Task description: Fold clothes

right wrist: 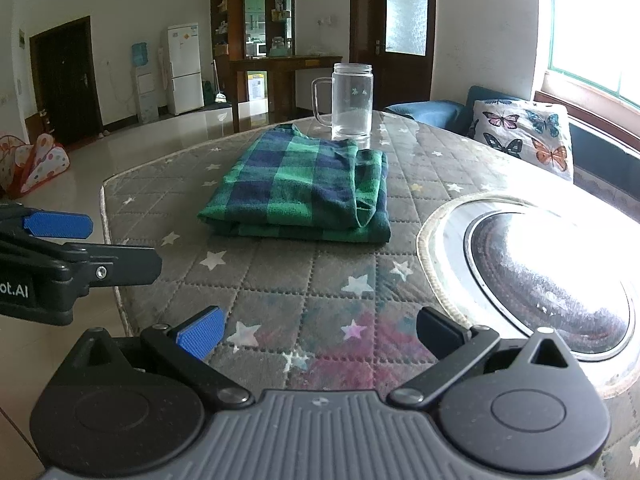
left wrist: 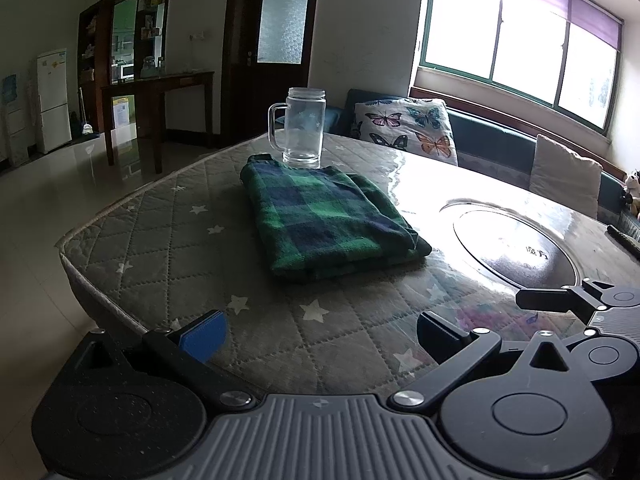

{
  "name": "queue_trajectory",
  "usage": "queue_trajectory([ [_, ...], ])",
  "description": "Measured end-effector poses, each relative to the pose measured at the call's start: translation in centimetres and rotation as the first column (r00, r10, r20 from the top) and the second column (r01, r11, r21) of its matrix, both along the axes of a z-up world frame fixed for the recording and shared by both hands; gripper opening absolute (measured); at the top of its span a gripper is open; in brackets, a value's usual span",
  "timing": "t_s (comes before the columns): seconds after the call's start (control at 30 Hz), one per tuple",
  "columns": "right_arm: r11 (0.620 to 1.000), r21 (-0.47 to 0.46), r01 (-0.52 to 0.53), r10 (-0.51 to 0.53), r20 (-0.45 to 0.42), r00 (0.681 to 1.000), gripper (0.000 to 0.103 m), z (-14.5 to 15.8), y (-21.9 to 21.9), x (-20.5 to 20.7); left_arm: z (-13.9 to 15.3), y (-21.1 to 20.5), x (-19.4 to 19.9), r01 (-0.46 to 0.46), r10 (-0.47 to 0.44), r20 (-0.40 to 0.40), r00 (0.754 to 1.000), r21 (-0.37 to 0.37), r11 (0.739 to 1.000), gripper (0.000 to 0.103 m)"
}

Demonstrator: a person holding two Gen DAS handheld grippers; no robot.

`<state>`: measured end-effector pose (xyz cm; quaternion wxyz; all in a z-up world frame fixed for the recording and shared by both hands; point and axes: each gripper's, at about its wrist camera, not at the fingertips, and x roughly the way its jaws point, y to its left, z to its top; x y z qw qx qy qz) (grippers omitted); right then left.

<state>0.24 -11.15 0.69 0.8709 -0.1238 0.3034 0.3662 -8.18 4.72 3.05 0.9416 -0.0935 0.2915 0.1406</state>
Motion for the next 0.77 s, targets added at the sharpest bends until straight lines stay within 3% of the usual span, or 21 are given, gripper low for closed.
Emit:
queue_trajectory([
  [0.77,1.000,-0.002,0.001,-0.001,-0.019,1.000,0.103,-0.60,-0.01,-0.12,-0.39,-0.62,0.49,0.012,-0.012,-0.012,1.000,-0.005,1.000,0.103],
])
